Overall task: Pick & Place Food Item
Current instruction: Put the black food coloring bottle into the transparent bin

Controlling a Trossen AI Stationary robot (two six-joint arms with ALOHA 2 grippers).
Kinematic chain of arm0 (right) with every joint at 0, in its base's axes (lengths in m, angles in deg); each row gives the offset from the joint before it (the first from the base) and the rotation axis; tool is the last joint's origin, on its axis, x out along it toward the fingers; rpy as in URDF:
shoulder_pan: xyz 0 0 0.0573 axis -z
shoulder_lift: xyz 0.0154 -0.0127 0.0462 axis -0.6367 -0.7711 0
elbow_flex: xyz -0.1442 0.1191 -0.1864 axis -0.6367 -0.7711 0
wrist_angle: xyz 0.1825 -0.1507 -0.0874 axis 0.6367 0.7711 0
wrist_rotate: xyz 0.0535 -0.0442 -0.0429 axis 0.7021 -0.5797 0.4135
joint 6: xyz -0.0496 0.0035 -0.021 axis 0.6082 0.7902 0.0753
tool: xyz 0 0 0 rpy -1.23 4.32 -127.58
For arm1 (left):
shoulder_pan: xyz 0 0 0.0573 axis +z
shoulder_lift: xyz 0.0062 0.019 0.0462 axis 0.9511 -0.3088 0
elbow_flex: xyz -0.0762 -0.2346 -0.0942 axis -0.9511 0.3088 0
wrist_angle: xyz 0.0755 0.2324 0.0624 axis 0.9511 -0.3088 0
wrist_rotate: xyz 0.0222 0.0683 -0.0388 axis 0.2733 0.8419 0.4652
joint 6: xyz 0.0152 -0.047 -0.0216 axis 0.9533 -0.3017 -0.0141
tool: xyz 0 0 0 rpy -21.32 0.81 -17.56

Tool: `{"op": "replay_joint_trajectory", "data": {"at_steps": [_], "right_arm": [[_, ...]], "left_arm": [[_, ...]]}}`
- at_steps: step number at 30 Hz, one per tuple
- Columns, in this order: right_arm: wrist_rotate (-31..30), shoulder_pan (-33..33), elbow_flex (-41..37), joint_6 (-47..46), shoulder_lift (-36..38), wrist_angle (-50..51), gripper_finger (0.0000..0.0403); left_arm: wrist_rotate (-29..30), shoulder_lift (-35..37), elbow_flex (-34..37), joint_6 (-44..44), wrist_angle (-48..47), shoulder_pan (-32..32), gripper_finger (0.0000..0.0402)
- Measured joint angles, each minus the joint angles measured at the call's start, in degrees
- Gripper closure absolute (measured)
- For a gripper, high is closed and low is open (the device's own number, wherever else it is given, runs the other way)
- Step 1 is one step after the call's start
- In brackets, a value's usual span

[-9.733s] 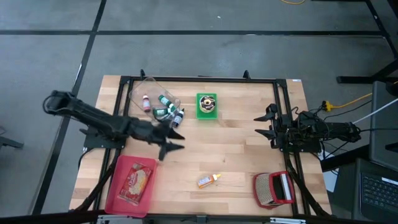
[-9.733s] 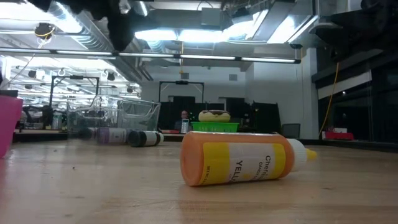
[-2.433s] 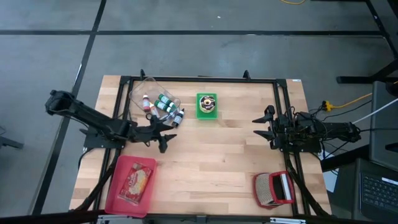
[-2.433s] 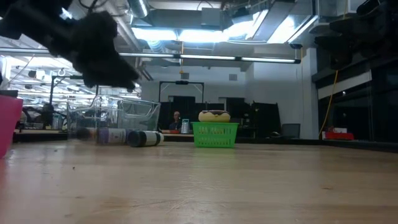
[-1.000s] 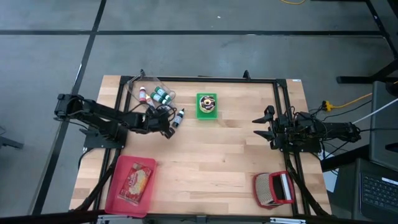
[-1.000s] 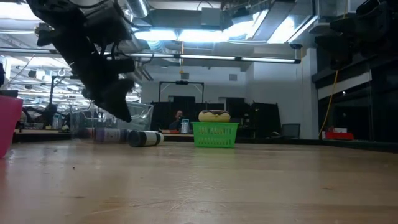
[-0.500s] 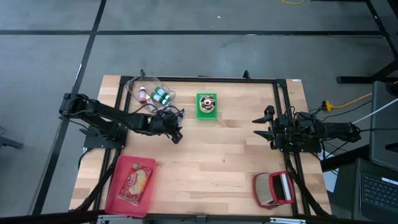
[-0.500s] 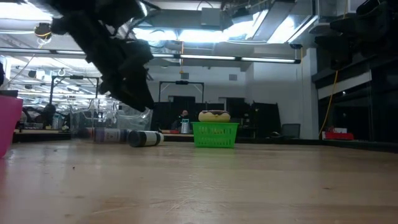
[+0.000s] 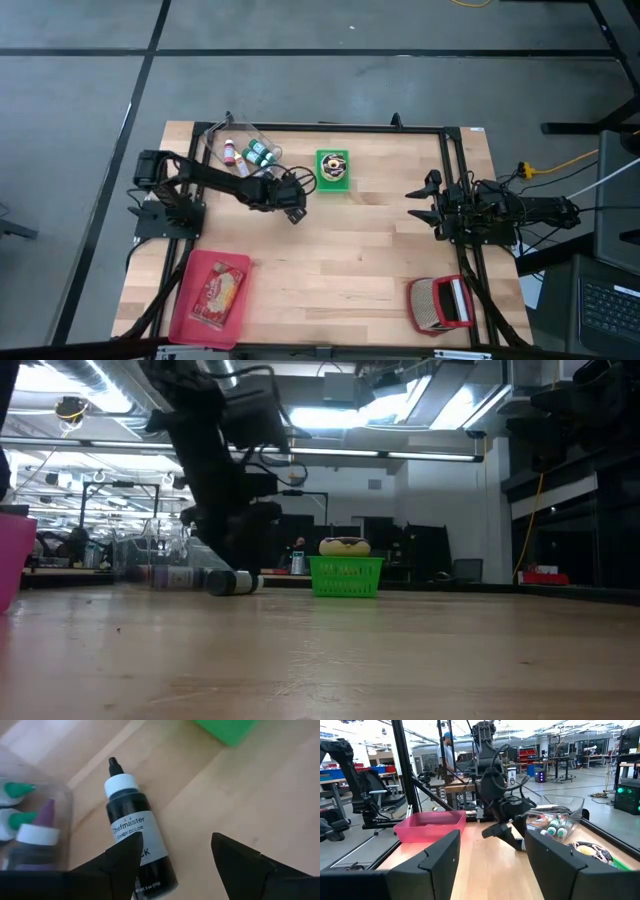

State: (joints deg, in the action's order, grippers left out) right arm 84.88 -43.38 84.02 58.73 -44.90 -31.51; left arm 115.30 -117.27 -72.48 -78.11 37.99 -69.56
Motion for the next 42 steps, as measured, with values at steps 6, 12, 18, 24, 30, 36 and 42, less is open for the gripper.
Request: {"op": "replay_joint_trajectory", "data": {"at_steps": [6,12,18,24,30,36,42], "right_arm": [[0.0,0.0,0.0,0.0,0.0,0.2,0.0176],[0.0,0.0,0.0,0.0,0.0,0.2,0.0176],[0.0,0.0,0.0,-0.1,0.0,0.2,0.0176],[0.0,0.0,0.0,-0.2,0.0,0.2,0.0176],[0.0,0.0,0.0,-0.2,0.0,0.2,0.0176],[0.0,0.0,0.0,-0.5,0.0,0.2,0.0176],[0.0,0.0,0.0,-0.5,0.0,0.2,0.0176]], "left_arm": [[-0.2,-1.1,-2.4,0.0,-2.8,0.3,0.0164],[-0.6,-1.2,-5.3,-0.5,-4.5,-0.4,0.0164],[2.3,-1.2,-7.3,-2.0,-8.4,-1.9,0.0164],[3.1,-1.2,-7.5,-4.6,-15.3,-0.7,0.0164],[1.9,-1.2,-7.5,-4.6,-16.1,1.3,0.0164],[-0.8,-1.9,-7.5,-4.2,-15.6,2.7,0.0164],[-3.4,-4.8,-7.6,-4.0,-14.9,4.1,0.0164]]}}
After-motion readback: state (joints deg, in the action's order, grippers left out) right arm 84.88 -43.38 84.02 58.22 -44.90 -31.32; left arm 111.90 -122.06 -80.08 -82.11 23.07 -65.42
